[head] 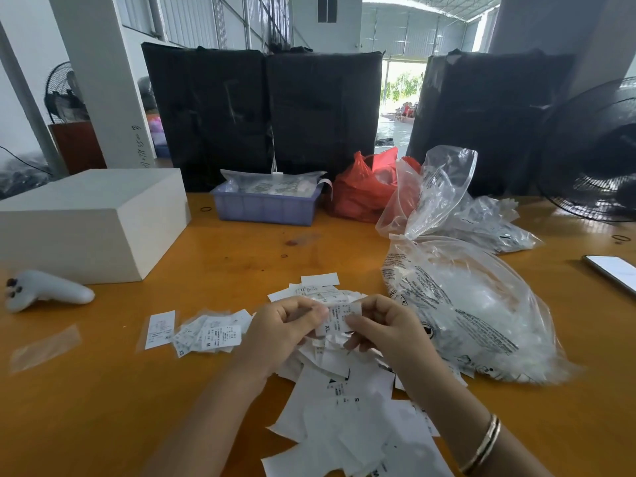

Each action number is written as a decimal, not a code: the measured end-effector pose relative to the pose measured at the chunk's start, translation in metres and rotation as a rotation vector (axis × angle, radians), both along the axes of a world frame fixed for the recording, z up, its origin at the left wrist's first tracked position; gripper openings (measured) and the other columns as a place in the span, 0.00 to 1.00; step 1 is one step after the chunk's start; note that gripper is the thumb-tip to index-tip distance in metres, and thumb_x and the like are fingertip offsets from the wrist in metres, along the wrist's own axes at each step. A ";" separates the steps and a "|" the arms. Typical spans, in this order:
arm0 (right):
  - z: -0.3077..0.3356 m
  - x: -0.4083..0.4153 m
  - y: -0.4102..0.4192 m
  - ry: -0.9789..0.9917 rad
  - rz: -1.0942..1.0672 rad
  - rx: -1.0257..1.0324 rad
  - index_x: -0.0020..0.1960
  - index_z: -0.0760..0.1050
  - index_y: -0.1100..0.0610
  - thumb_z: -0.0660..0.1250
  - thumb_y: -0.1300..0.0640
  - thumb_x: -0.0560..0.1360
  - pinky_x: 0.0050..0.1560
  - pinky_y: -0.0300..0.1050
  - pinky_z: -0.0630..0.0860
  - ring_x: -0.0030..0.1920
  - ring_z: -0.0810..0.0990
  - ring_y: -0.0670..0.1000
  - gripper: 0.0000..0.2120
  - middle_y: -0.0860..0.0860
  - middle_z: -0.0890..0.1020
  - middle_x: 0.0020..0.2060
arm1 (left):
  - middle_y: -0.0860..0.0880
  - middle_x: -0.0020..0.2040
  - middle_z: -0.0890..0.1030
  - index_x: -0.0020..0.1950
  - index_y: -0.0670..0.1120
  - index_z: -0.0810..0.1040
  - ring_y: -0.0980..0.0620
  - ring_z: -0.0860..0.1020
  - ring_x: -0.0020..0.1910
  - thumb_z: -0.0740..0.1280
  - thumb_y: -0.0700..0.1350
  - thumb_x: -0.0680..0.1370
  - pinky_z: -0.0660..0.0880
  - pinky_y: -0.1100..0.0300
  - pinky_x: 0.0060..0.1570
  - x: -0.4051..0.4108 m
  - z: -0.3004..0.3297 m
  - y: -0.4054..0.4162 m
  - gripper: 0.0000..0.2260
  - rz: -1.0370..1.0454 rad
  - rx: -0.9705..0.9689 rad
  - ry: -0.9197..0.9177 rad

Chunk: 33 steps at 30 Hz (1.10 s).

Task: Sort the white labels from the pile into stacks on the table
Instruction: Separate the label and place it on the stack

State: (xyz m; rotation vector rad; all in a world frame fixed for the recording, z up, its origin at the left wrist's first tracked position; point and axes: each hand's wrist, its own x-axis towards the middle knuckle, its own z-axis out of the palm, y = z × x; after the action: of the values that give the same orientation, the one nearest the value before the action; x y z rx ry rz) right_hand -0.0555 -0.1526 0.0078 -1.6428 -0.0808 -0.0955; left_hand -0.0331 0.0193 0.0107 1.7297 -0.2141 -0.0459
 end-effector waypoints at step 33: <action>-0.001 -0.002 0.005 0.014 -0.131 0.157 0.53 0.76 0.54 0.69 0.62 0.74 0.39 0.40 0.78 0.32 0.81 0.46 0.09 0.48 0.82 0.31 | 0.51 0.37 0.83 0.40 0.53 0.83 0.57 0.81 0.36 0.68 0.55 0.74 0.73 0.70 0.31 -0.001 -0.005 -0.005 0.08 0.105 -0.091 -0.007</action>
State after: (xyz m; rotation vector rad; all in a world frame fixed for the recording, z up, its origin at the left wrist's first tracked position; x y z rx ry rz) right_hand -0.0570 -0.1480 0.0071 -1.4910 0.0443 -0.1866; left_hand -0.0342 0.0143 0.0061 1.6478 -0.1287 0.0460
